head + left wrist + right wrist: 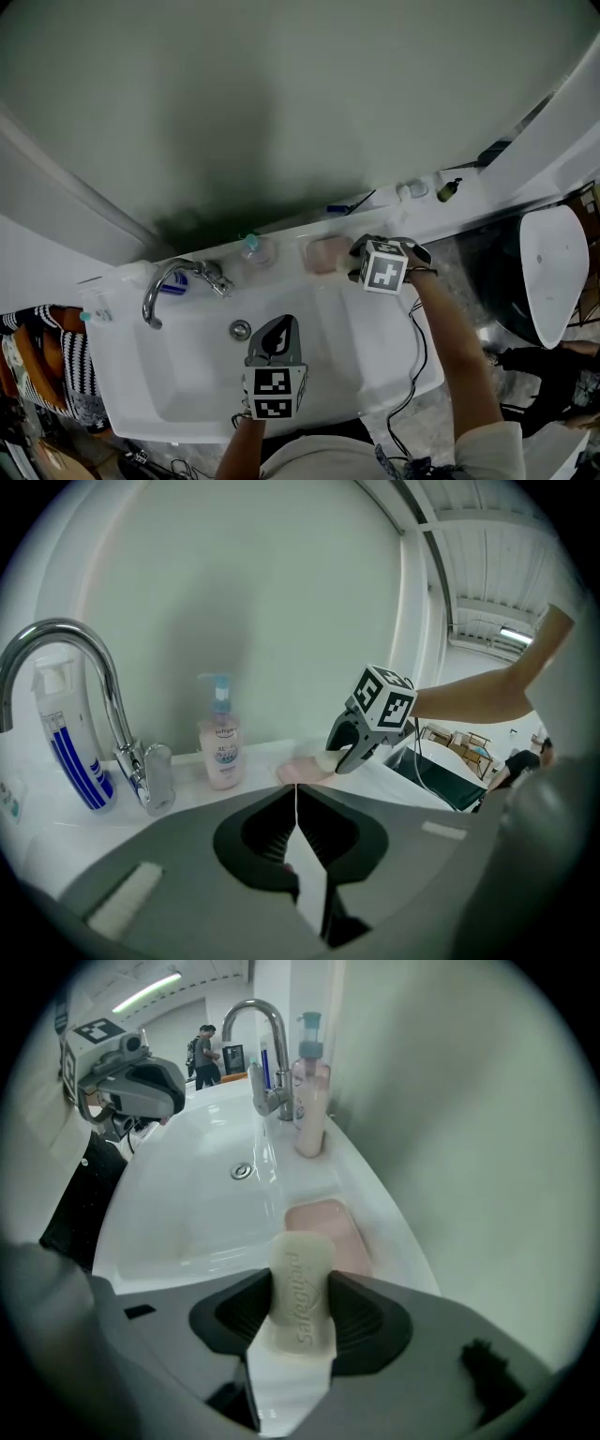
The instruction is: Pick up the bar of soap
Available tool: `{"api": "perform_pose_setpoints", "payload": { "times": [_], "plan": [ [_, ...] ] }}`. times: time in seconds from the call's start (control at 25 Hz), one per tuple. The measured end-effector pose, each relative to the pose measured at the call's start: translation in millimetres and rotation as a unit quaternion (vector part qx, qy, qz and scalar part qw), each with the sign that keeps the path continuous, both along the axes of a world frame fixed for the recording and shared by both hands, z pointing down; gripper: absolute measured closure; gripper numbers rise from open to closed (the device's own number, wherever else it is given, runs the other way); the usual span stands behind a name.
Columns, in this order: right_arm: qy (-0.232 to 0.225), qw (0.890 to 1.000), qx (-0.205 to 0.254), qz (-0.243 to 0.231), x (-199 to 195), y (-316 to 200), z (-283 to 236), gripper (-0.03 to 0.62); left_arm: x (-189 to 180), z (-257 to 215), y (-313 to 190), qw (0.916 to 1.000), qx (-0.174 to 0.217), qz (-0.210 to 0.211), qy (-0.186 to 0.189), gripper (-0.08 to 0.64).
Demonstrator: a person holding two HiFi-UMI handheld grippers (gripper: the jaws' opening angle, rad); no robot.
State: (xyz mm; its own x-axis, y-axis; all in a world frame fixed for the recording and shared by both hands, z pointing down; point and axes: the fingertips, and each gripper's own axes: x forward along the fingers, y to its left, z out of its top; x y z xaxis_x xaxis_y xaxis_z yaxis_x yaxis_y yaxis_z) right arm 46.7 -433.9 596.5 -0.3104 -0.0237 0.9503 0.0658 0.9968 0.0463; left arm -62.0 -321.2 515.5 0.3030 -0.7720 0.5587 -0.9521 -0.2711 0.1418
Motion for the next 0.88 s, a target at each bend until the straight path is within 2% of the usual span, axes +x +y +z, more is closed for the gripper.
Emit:
{"api": "perform_pose_setpoints", "payload": {
  "times": [0.48, 0.88],
  "plan": [
    [0.015, 0.999, -0.007, 0.049, 57.2, 26.9, -2.0, 0.385, 40.9, -13.2, 14.7, 0.9985, 0.015, 0.052, 0.004, 0.546],
    [0.009, 0.998, -0.024, 0.064, 71.1, 40.5, 17.3, 0.385, 47.4, -12.0, 18.5, 0.9984, 0.008, 0.056, -0.002, 0.546]
  ]
}}
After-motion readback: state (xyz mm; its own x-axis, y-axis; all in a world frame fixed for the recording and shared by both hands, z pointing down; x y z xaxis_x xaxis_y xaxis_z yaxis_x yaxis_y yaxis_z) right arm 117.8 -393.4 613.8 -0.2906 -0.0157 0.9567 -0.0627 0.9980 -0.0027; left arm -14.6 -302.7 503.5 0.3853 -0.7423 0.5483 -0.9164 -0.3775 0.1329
